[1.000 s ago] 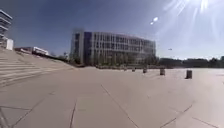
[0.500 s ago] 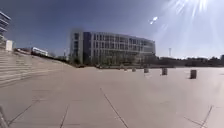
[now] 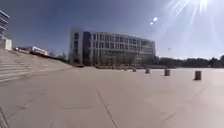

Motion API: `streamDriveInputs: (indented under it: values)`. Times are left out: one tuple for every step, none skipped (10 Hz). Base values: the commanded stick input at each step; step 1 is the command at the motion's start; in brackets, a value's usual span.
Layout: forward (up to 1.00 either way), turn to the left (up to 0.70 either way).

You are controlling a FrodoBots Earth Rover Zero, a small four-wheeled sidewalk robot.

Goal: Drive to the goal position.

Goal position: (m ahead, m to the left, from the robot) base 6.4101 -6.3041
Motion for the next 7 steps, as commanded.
streamDriveInputs:
  values:
    - [0.7, -0.14]
    - [0.7, -0.14]
    - [0.7, -0.14]
    - [0.7, -0.14]
    - [0.7, -0.14]
    - [0.7, -0.14]
    - [0.7, -0.14]
